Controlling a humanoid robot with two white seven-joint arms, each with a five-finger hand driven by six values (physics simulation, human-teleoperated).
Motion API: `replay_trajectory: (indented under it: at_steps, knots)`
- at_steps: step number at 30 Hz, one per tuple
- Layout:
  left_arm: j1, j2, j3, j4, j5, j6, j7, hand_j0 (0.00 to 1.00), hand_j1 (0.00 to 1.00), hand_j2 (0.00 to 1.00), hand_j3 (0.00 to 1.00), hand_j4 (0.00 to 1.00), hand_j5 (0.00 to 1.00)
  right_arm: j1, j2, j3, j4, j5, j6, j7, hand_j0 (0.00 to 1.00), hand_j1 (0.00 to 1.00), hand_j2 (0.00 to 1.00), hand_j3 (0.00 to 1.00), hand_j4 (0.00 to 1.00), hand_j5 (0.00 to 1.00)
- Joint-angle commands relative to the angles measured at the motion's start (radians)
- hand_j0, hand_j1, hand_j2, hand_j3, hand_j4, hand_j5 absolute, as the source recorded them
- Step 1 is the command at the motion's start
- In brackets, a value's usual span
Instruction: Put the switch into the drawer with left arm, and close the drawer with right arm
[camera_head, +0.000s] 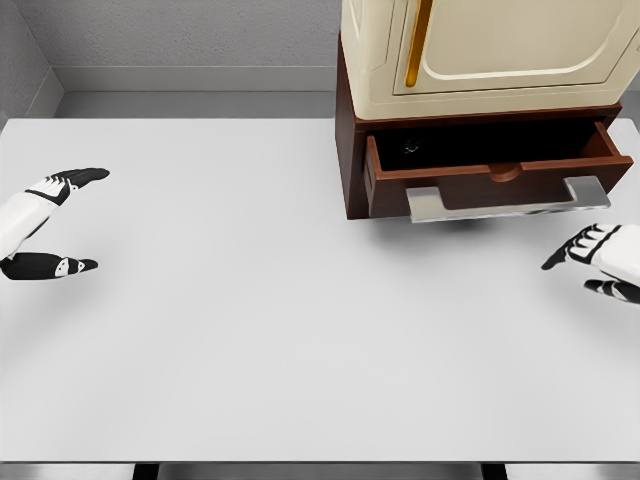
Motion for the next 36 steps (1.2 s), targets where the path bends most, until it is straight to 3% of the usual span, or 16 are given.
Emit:
replay_trajectory:
  at_steps: [1,13,23,27,36]
  knots:
    - [0.0,0.001,0.0,0.0,0.009,0.003,0.0,1.0,1.0,1.0,1.0,1.0,1.0,0.0,-0.008,-0.013,-0.003,-0.013,0.0,0.001,0.67,0.67,0.67,0.67,0.67,0.67]
    - [0.0,0.001,0.0,0.002,0.009,0.003,0.0,1.0,1.0,1.0,1.0,1.0,1.0,-0.002,0.014,-0.09,-0.006,-0.013,0.0,0.011,0.67,0.67,0.67,0.67,0.67,0.67]
    - [0.0,0.001,0.0,0.003,0.009,0.003,0.0,1.0,1.0,1.0,1.0,1.0,1.0,-0.012,0.02,-0.079,0.009,-0.011,0.0,0.022,0.67,0.67,0.67,0.67,0.67,0.67]
    - [0.0,0.001,0.0,0.003,0.009,0.003,0.0,1.0,1.0,1.0,1.0,1.0,1.0,-0.025,0.083,-0.076,0.051,0.021,0.0,0.022,0.7,0.7,0.7,0.7,0.7,0.7]
    - [0.0,0.001,0.0,0.005,0.009,0.003,0.0,1.0,1.0,1.0,1.0,1.0,1.0,-0.038,0.139,-0.076,0.077,0.049,0.0,0.022,0.7,0.7,0.7,0.7,0.7,0.7]
